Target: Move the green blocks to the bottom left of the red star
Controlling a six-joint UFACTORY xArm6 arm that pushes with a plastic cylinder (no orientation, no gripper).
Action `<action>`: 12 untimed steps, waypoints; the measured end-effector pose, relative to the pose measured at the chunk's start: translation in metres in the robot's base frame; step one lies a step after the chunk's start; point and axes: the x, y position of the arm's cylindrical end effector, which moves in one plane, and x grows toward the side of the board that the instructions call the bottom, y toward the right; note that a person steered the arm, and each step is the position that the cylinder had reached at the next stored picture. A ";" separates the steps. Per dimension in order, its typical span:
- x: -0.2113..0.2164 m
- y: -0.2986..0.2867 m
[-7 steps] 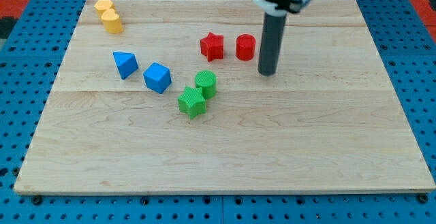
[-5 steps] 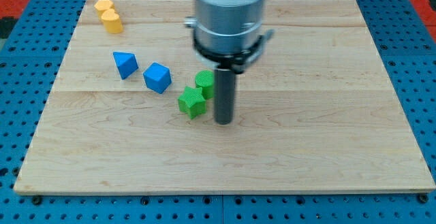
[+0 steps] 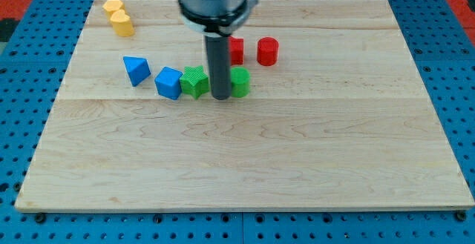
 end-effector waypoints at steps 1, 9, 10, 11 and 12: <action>0.035 0.048; -0.017 0.056; -0.028 0.058; -0.042 0.059; -0.029 0.024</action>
